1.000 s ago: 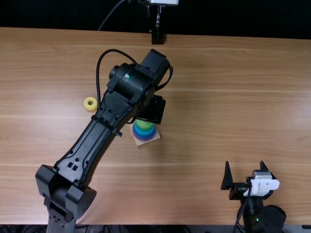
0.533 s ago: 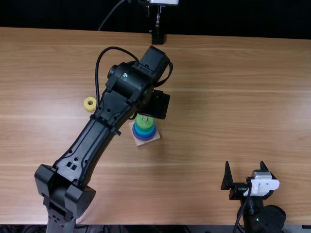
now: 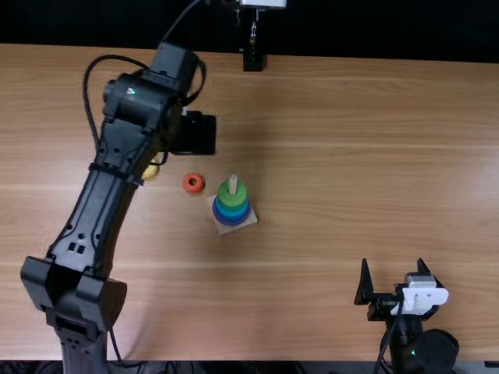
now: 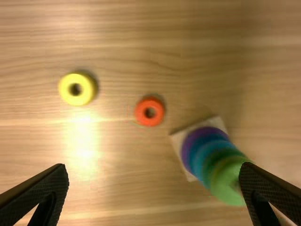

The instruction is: Build the Hanoi tower: stack the rings onto the peg from bottom to top in this color order: purple, dark blue, light blue, dark green, light green, yellow, orange.

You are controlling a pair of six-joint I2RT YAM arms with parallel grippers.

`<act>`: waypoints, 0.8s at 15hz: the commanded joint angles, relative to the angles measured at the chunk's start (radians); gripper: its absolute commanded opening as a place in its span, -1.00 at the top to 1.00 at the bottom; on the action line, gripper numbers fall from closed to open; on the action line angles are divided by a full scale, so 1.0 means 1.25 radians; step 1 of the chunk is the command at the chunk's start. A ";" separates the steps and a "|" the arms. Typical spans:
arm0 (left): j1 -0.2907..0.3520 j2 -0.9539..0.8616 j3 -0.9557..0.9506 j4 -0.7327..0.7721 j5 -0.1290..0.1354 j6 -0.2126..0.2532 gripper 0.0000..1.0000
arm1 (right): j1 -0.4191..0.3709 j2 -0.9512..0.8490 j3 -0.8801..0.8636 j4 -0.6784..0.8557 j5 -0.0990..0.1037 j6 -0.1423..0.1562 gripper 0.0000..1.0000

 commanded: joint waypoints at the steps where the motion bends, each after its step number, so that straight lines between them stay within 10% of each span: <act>1: 0.046 0.010 -0.019 -0.001 0.000 0.024 -1.00 | -0.009 -0.010 -0.047 -0.063 -0.009 0.000 -1.00; 5: 0.101 0.046 -0.088 0.001 -0.007 0.198 -1.00 | -0.009 -0.010 -0.047 -0.063 -0.009 0.000 -1.00; 12: 0.130 0.150 -0.166 0.129 -0.002 0.219 -1.00 | -0.009 -0.010 -0.047 -0.063 -0.009 0.000 -1.00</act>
